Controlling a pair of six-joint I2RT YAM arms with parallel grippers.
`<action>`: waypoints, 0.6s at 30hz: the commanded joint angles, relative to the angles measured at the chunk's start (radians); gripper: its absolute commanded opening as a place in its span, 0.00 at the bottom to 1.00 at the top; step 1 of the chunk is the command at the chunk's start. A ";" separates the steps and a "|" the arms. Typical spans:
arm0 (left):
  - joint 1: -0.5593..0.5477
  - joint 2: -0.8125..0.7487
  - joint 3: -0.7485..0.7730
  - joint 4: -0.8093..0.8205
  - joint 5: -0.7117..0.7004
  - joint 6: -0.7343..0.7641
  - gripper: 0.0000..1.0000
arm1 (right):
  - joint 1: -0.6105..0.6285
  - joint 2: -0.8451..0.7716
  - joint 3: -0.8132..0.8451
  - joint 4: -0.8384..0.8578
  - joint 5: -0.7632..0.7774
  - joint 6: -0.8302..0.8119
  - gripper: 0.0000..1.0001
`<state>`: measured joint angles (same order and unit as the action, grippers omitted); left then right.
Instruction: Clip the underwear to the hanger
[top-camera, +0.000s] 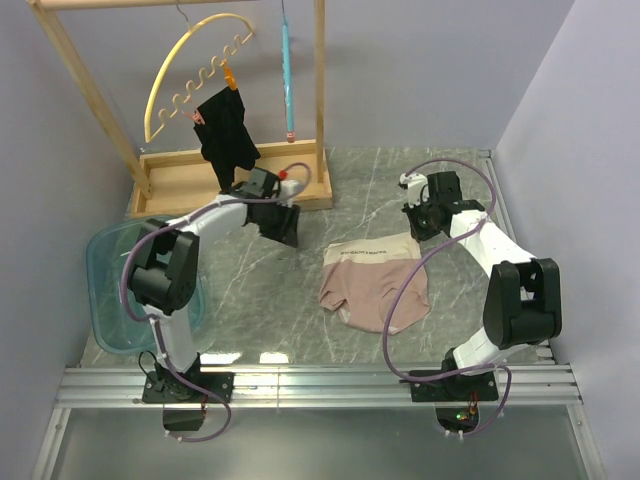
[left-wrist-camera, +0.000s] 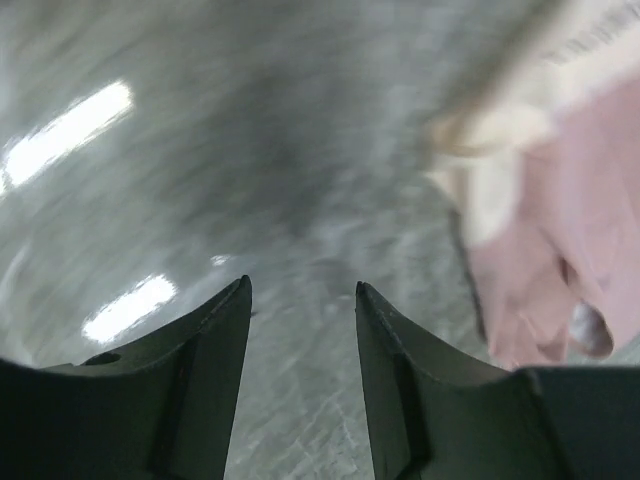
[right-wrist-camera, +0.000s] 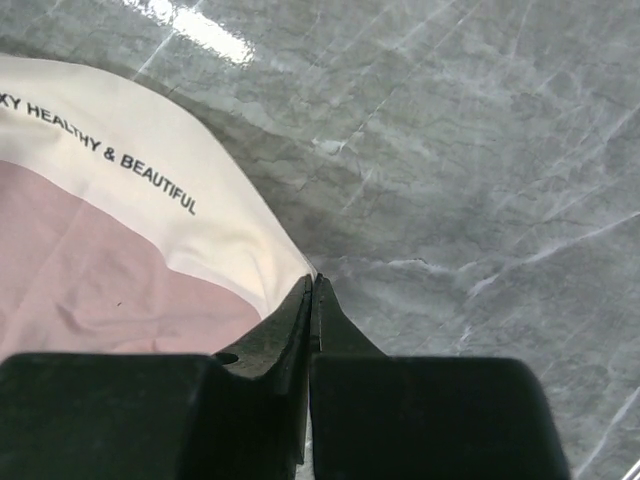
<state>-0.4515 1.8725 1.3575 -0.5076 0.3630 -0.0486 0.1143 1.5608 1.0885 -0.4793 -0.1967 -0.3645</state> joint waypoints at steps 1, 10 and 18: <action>0.047 -0.015 -0.055 0.069 0.048 -0.222 0.52 | 0.002 -0.019 0.040 -0.013 -0.017 0.001 0.00; -0.009 0.011 -0.192 0.357 0.244 -0.535 0.59 | 0.001 -0.041 0.027 -0.036 -0.007 0.001 0.00; -0.122 0.108 -0.144 0.313 0.067 -0.585 0.45 | 0.001 -0.039 0.060 -0.088 -0.044 0.021 0.00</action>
<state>-0.5472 1.9388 1.1633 -0.1936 0.5312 -0.5884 0.1146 1.5566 1.0962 -0.5381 -0.2123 -0.3569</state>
